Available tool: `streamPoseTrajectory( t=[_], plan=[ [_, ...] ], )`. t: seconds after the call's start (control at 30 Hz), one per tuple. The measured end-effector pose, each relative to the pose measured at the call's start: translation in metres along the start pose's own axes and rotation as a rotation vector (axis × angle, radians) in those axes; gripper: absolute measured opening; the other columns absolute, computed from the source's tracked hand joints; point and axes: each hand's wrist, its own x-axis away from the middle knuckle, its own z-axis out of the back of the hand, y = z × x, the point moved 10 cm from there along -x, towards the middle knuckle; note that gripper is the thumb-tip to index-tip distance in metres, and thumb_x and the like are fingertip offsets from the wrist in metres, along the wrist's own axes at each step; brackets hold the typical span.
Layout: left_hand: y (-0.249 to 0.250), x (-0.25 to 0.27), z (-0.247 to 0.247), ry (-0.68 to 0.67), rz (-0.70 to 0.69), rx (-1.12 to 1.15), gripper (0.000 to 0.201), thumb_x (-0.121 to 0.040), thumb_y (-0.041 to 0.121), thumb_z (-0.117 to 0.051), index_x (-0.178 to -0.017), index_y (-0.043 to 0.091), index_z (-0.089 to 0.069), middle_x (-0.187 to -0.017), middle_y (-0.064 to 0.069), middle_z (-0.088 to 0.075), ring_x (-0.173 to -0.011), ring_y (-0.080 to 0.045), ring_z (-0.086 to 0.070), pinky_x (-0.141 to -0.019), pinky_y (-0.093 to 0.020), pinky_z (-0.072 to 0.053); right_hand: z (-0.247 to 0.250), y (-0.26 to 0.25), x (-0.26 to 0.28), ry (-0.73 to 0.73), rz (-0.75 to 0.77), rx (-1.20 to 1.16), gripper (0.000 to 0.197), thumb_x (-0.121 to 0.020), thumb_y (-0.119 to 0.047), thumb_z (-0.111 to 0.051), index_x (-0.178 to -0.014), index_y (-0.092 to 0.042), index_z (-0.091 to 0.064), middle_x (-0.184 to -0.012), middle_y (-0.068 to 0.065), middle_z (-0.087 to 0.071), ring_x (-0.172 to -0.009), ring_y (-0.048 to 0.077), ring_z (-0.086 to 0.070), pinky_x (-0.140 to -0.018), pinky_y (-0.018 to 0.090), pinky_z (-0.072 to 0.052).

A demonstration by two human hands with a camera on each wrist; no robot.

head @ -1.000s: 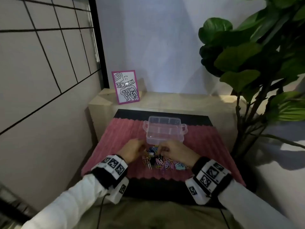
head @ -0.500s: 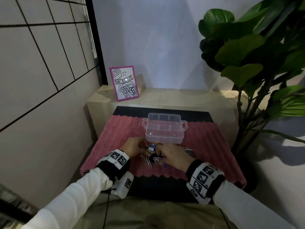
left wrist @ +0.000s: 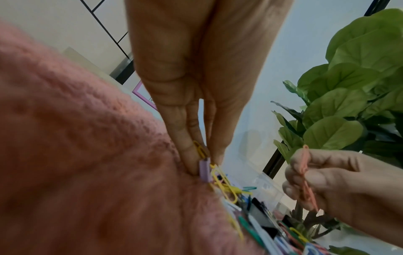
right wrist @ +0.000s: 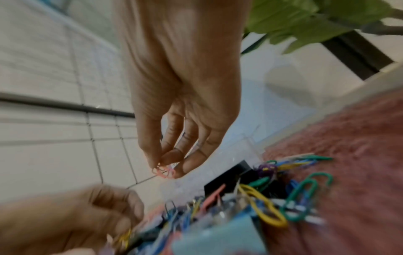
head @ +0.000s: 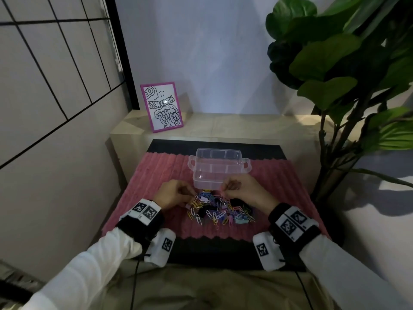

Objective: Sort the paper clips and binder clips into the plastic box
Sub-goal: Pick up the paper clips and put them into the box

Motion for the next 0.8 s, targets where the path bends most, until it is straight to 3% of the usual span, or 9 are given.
streamPoseTrajectory(
  t=[0.13,0.2,0.27,0.37,0.47,0.6,0.67,0.73,0.8],
  plan=[
    [0.002,-0.002,-0.004,-0.059,0.016,-0.031,0.024,-0.082,0.004,-0.062,-0.105,0.009,-0.064,-0.088,0.001,-0.067,-0.062,-0.001,-0.065,-0.057,-0.009,-0.051,0.007,-0.004,0.001,-0.063,-0.043,-0.235,0.006,-0.082,-0.004,-0.064,-0.088,-0.005,-0.062,-0.083,0.008,-0.069,-0.07,0.007,-0.067,-0.063,0.016,-0.053],
    [0.005,-0.001,-0.006,-0.092,0.0,-0.144,0.028,-0.082,0.009,-0.063,-0.109,0.013,-0.063,-0.096,0.001,-0.066,-0.074,-0.006,-0.061,-0.064,-0.007,-0.048,0.009,-0.008,-0.002,-0.076,-0.036,-0.304,0.003,-0.083,-0.002,-0.062,-0.084,-0.004,-0.061,-0.081,0.01,-0.069,-0.069,0.012,-0.068,-0.062,0.018,-0.054],
    [0.005,0.002,-0.008,-0.128,0.006,-0.206,0.03,-0.081,0.011,-0.064,-0.111,0.014,-0.062,-0.089,0.007,-0.063,-0.074,-0.004,-0.057,-0.076,-0.017,-0.047,0.016,-0.012,-0.01,-0.047,-0.022,-0.297,0.006,-0.082,-0.001,-0.062,-0.081,-0.006,-0.061,-0.079,0.011,-0.069,-0.067,0.015,-0.067,-0.061,0.02,-0.055],
    [0.004,0.004,-0.008,-0.138,0.017,-0.216,0.028,-0.08,0.015,-0.066,-0.108,0.016,-0.063,-0.077,0.016,-0.057,-0.071,-0.001,-0.054,-0.08,-0.023,-0.046,0.038,-0.015,-0.028,0.078,-0.006,-0.122,0.008,-0.083,0.001,-0.06,-0.083,-0.007,-0.06,-0.077,0.009,-0.067,-0.065,0.016,-0.064,-0.06,0.021,-0.054],
    [0.008,0.003,-0.006,-0.106,-0.008,-0.215,0.026,-0.079,0.019,-0.068,-0.104,0.014,-0.065,-0.083,0.012,-0.059,-0.076,-0.004,-0.054,-0.069,-0.007,-0.039,0.053,-0.024,-0.045,0.182,0.061,0.194,0.008,-0.085,0.001,-0.057,-0.085,-0.007,-0.06,-0.078,0.008,-0.067,-0.062,0.011,-0.061,-0.055,0.013,-0.05],
    [0.013,0.0,-0.006,-0.061,-0.05,-0.22,0.017,-0.078,0.012,-0.068,-0.094,0.009,-0.069,-0.078,0.009,-0.06,-0.067,0.005,-0.052,-0.061,0.003,-0.039,0.037,-0.021,-0.055,0.132,0.071,0.56,0.007,-0.086,-0.004,-0.057,-0.089,-0.006,-0.063,-0.091,0.008,-0.067,-0.078,0.016,-0.062,-0.074,0.024,-0.052],
    [0.012,-0.002,-0.005,-0.044,-0.057,-0.206,0.015,-0.075,0.008,-0.069,-0.09,0.008,-0.07,-0.074,0.011,-0.061,-0.062,0.008,-0.056,-0.061,0.003,-0.04,0.025,-0.029,-0.047,0.119,0.136,0.674,0.01,-0.089,-0.006,-0.054,-0.094,-0.005,-0.062,-0.097,0.006,-0.065,-0.089,0.017,-0.062,-0.079,0.023,-0.048],
    [0.012,-0.003,-0.004,-0.04,-0.066,-0.186,0.013,-0.075,0.007,-0.07,-0.088,0.008,-0.07,-0.07,0.016,-0.06,-0.059,0.016,-0.056,-0.061,0.001,-0.041,0.011,-0.047,-0.032,0.107,0.262,0.686,0.012,-0.09,-0.006,-0.051,-0.097,-0.005,-0.061,-0.102,0.005,-0.062,-0.095,0.016,-0.058,-0.081,0.018,-0.042],
    [0.01,-0.003,-0.002,-0.033,-0.068,-0.14,0.011,-0.077,0.003,-0.067,-0.085,0.01,-0.069,-0.069,0.013,-0.062,-0.055,0.016,-0.057,-0.058,-0.002,-0.044,-0.004,-0.057,-0.015,0.044,0.325,0.625,0.012,-0.09,-0.006,-0.051,-0.097,-0.005,-0.061,-0.102,0.005,-0.063,-0.094,0.015,-0.058,-0.077,0.015,-0.04]
  ],
)
